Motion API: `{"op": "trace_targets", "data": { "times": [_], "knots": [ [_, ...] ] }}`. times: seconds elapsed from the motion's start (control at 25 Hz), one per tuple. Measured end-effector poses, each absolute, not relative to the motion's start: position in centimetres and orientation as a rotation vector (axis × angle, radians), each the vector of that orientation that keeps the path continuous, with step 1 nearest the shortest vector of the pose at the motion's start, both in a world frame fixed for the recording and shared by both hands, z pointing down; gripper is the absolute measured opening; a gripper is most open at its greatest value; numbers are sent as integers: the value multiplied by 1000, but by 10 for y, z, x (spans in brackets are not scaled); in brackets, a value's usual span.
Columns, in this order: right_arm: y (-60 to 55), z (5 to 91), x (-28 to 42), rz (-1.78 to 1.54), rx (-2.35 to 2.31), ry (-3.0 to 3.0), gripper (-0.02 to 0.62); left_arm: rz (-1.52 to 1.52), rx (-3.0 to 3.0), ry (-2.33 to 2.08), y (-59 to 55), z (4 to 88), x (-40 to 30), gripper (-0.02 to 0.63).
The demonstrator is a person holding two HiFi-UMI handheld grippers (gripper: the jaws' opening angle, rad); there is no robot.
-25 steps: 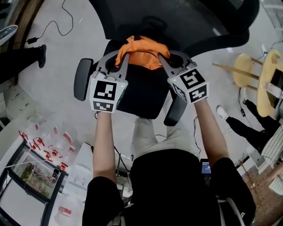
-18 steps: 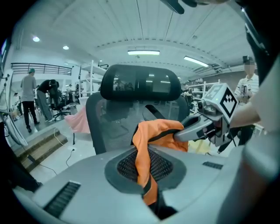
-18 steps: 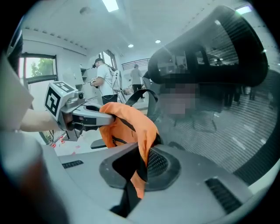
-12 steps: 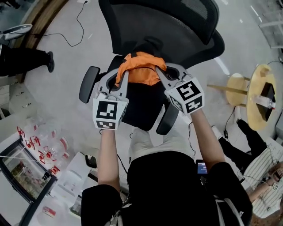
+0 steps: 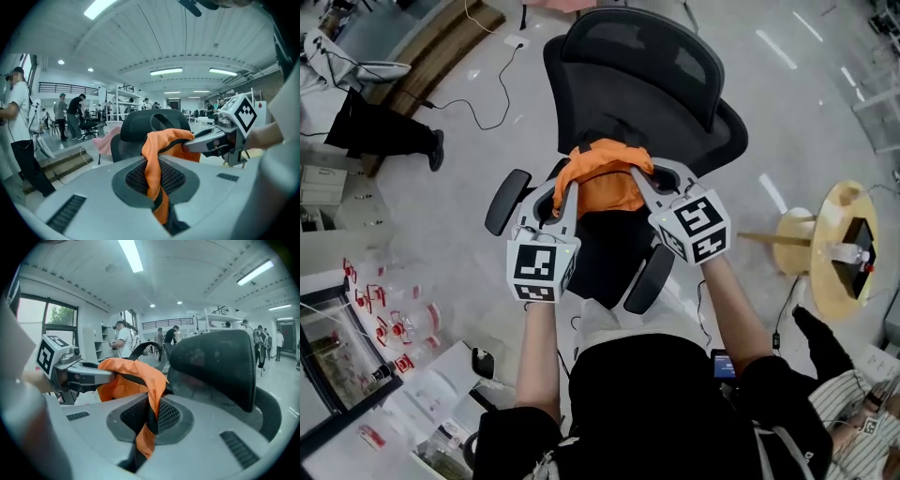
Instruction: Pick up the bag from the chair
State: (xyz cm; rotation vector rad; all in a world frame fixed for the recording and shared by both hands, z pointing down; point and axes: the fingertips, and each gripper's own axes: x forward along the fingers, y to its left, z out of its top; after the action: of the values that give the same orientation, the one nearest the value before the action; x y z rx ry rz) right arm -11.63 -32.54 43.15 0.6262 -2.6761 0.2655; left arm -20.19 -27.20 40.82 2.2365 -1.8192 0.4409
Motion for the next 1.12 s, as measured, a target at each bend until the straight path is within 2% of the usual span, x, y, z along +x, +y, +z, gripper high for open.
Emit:
{"op": "trace_targets", "data": {
  "times": [0.56,1.12],
  "knots": [
    [-299,327,-100,90,538,-2802,11,313,2186,-2044,-229,315,-174,24],
    [-252,269,-95,21,462,-2887,12,271,2146,-2185,-179,260,-165,24]
  ]
}}
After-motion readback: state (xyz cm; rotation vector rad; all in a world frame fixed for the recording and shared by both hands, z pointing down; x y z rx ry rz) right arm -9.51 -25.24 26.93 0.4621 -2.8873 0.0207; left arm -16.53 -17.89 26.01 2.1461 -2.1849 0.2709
